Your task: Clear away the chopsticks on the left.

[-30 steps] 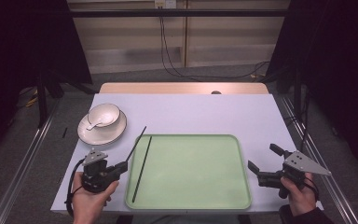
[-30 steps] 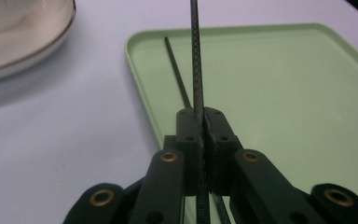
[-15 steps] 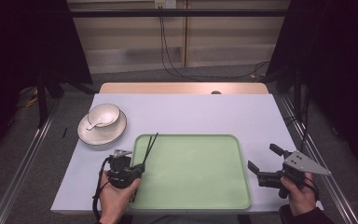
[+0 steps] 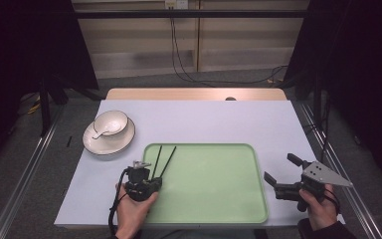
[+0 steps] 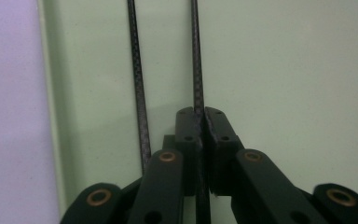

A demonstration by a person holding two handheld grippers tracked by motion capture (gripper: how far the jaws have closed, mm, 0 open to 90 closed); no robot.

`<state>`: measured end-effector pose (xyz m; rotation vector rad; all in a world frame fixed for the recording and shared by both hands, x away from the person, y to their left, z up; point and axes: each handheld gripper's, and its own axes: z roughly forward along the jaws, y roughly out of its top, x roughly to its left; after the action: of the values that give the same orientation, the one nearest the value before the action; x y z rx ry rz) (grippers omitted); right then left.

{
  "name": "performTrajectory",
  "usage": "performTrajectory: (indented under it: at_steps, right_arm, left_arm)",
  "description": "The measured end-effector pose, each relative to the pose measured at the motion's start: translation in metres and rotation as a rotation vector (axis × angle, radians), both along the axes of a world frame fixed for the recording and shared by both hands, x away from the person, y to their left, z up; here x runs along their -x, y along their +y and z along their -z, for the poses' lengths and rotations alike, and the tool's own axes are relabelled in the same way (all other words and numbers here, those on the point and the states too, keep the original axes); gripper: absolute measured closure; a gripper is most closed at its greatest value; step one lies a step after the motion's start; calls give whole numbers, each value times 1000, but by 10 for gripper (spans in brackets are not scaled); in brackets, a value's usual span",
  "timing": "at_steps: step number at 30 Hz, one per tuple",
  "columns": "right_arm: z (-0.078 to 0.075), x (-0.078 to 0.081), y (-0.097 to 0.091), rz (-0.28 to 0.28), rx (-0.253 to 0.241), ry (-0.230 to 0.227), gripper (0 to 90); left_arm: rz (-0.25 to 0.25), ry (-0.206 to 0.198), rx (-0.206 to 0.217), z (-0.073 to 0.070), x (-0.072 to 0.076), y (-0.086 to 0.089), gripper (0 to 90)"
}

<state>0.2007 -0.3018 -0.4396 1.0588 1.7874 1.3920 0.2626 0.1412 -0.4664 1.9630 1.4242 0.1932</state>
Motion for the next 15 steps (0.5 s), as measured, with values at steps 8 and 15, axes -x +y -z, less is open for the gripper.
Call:
performTrajectory:
  at_steps: [8,15]
  right_arm:
    - [0,1,-1,-6,0,1,0]
    - [-1,1,-1,-3,-3,1,0]
  left_arm:
    - [93,-65,47,-3,-2,6,629]
    - [183,-298,115,-25,12,28,210]
